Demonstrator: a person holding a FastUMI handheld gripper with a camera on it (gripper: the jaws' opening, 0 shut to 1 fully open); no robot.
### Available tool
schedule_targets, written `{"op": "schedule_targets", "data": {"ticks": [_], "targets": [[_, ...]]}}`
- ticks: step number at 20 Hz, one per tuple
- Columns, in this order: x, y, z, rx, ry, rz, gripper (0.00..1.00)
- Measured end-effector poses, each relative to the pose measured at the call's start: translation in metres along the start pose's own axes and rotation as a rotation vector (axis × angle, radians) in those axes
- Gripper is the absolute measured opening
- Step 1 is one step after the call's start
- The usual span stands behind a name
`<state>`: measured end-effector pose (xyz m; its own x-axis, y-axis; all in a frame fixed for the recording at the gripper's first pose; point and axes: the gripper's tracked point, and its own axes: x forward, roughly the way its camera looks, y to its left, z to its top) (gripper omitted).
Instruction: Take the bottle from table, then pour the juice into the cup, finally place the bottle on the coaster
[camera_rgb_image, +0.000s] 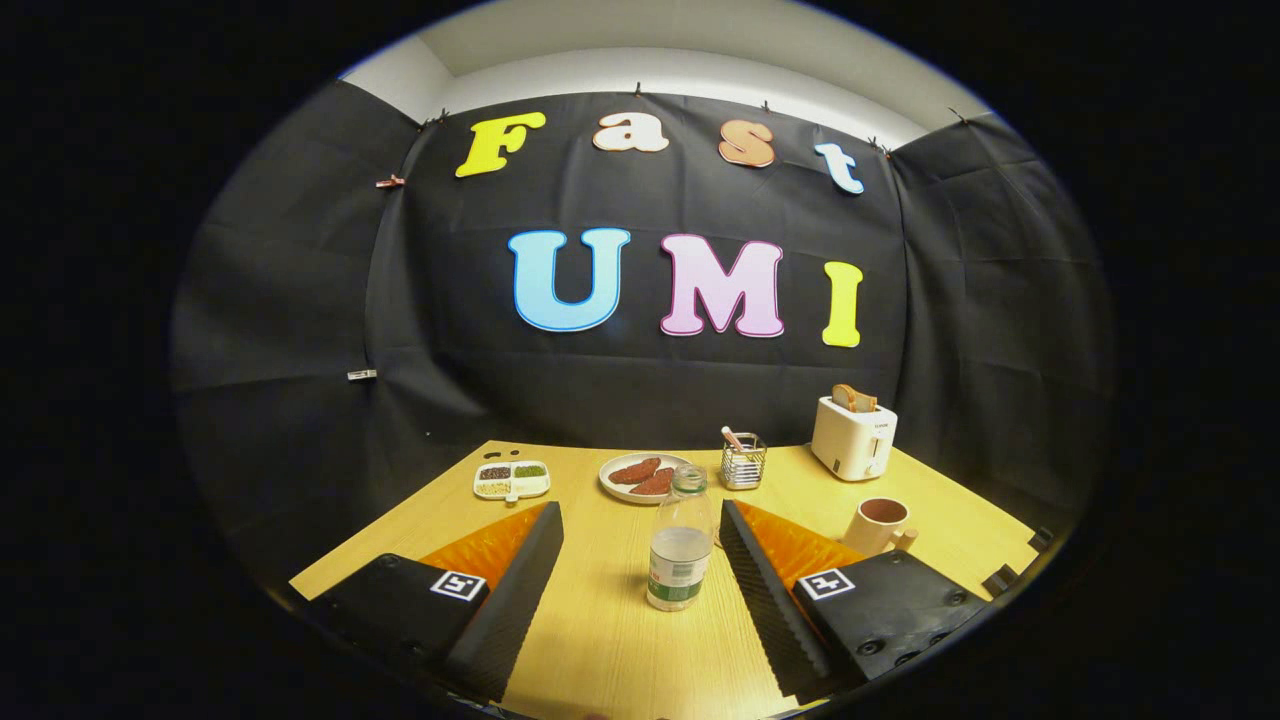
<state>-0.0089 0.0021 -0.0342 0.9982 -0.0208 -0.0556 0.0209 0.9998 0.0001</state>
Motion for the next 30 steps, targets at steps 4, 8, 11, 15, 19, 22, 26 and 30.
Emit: {"op": "schedule_targets", "data": {"ticks": [4, 8, 11, 15, 19, 22, 26, 30], "targets": [[0.009, -0.009, -0.009, 0.009, 0.017, -0.041, 0.97], [0.022, -0.018, -0.025, 0.029, 0.039, -0.082, 0.97], [0.033, -0.022, -0.042, 0.021, 0.065, -0.108, 0.97], [0.051, -0.023, -0.065, 0.017, 0.101, -0.118, 0.97], [0.069, -0.025, -0.081, 0.029, 0.108, -0.129, 0.97], [0.085, -0.027, -0.096, 0.033, 0.123, -0.121, 0.97], [0.102, -0.033, -0.116, 0.017, 0.151, -0.122, 0.97], [0.115, -0.038, -0.128, 0.052, 0.16, -0.151, 0.97]]}}
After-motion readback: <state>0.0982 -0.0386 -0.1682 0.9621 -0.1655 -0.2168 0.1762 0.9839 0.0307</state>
